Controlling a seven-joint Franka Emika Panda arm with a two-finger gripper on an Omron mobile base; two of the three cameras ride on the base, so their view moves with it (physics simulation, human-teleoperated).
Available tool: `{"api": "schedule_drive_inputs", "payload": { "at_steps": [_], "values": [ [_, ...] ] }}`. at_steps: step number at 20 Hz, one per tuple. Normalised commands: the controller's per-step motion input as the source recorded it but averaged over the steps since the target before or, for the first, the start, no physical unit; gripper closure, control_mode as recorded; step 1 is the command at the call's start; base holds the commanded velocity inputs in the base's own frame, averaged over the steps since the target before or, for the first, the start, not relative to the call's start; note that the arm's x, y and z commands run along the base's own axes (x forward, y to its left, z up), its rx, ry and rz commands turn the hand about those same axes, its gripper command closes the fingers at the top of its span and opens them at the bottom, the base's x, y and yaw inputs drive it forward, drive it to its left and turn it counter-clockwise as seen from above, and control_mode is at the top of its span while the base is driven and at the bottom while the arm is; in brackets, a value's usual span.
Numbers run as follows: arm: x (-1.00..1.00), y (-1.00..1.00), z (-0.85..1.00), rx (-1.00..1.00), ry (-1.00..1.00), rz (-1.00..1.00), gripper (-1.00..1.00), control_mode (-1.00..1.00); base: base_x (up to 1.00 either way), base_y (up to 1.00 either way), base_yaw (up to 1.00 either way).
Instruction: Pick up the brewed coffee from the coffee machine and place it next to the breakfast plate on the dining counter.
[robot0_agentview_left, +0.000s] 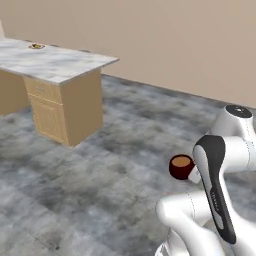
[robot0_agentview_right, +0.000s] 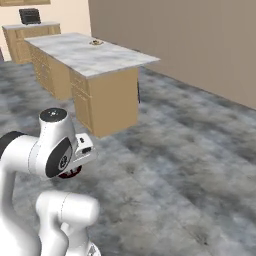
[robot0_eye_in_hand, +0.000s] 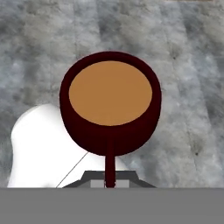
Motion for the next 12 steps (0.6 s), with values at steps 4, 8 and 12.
{"api": "schedule_drive_inputs", "payload": {
  "at_steps": [4,8,12],
  "values": [
    [0.00,0.00,0.00,0.00,0.00,0.00,1.00,1.00,1.00,-0.59,0.30],
    [0.00,0.00,0.00,0.00,0.00,0.00,1.00,1.00,1.00,-0.59,0.29],
    [0.00,0.00,0.00,0.00,0.00,0.00,1.00,1.00,1.00,-0.62,0.28]
  ]
}}
